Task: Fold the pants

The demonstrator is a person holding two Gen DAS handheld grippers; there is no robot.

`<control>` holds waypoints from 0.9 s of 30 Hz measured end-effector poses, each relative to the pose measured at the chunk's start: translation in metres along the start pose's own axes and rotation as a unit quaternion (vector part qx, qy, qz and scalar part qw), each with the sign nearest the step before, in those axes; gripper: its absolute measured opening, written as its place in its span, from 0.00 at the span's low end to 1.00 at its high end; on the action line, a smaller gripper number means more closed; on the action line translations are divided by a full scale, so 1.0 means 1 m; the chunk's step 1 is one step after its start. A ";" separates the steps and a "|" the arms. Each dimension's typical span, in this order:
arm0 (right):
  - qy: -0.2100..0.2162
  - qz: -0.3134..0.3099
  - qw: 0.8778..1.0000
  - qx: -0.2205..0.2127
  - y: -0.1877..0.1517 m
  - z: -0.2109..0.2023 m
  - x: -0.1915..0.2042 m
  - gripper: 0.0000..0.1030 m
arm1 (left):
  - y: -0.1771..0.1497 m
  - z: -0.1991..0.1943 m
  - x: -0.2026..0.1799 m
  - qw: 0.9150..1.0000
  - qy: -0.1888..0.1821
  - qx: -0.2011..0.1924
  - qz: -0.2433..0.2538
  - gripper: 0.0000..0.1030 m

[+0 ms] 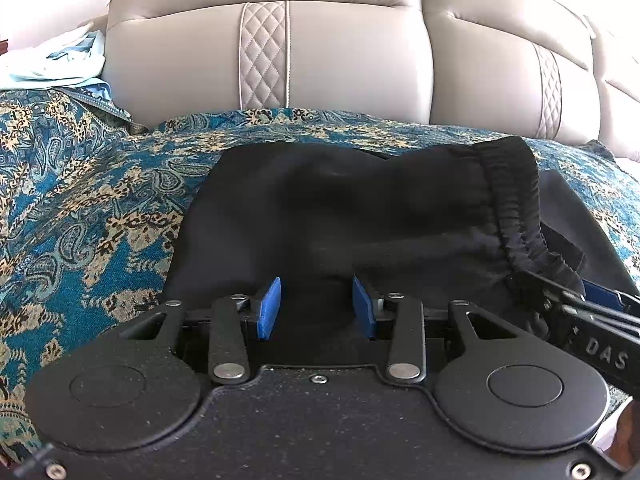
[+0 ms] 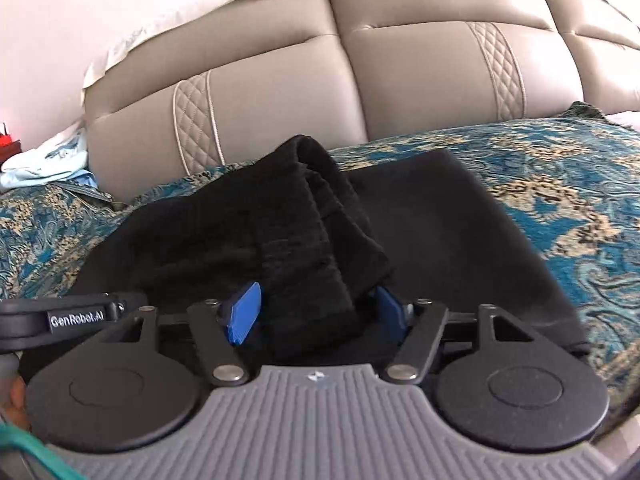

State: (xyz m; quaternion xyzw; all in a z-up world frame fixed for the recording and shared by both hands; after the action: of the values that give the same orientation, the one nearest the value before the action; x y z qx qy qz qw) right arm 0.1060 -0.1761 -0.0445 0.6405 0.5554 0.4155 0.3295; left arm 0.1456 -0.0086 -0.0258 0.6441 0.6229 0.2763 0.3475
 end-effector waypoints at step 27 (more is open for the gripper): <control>-0.178 -0.034 0.981 -0.073 0.013 -0.031 -0.053 0.26 | 0.023 0.001 -0.030 0.999 -0.004 -0.013 0.051 0.39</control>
State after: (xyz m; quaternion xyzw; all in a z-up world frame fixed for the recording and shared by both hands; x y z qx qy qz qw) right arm 0.0815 -0.2317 -0.0282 0.6592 0.4774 0.3227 0.4831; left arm 0.1586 -0.0382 -0.0057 0.6717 0.5837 0.2993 0.3442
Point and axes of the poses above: each gripper's, at about its wrist camera, not at the fingertips, and z roughly the way its jaws point, x to its left, y to its top, the point moved 8 cm from there along z, roughly the way its jaws point, and after that the axes turned 4 degrees about -z, right-handed, at the moved point
